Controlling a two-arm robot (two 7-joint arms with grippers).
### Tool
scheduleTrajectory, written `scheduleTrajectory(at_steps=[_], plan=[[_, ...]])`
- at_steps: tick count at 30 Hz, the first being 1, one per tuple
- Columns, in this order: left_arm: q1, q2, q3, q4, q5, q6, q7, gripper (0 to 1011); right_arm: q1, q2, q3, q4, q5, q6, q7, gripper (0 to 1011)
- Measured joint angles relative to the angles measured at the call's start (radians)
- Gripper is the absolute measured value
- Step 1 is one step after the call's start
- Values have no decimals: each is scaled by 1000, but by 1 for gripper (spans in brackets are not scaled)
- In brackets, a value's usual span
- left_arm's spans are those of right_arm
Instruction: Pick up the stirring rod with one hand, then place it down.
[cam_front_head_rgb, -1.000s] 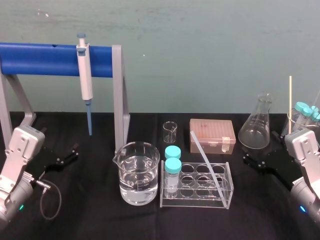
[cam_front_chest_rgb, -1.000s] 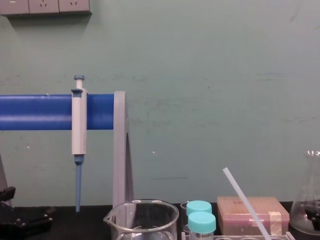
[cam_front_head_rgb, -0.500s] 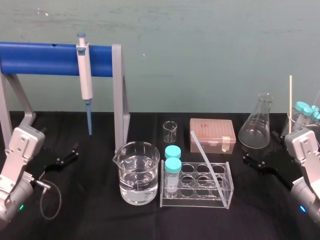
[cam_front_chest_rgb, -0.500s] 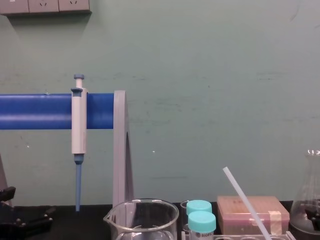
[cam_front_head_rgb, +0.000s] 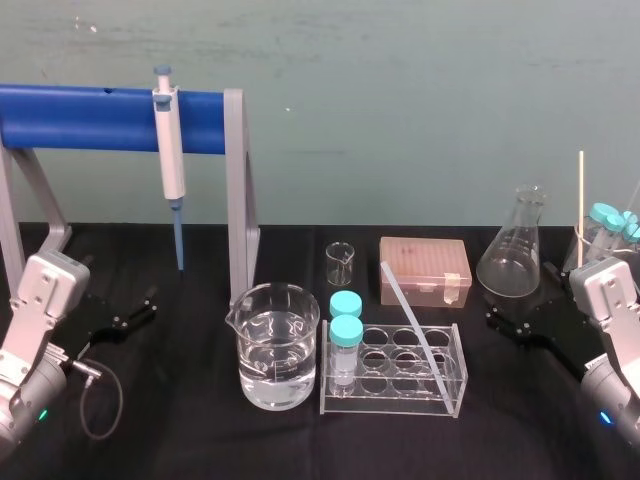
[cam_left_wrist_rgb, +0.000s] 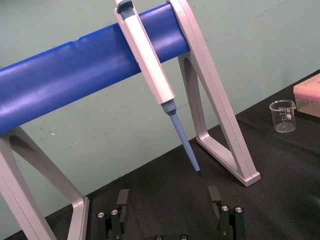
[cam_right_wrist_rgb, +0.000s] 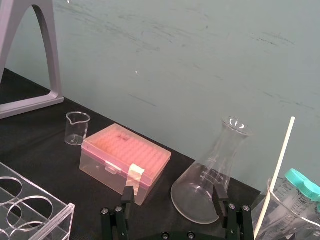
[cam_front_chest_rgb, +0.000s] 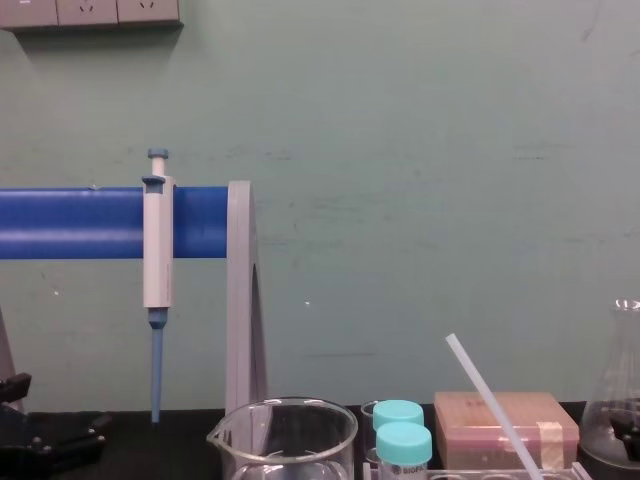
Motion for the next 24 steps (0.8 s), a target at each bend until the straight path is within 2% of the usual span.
scheduleTrajectory(at_steps=[21, 24], plan=[[0, 0, 0, 0, 0, 0, 0, 1000, 0, 0, 1, 0, 0, 0, 1, 1003], [0, 0, 0, 0, 0, 0, 0, 1000, 6, -7, 18, 2, 26, -1, 32, 1003]])
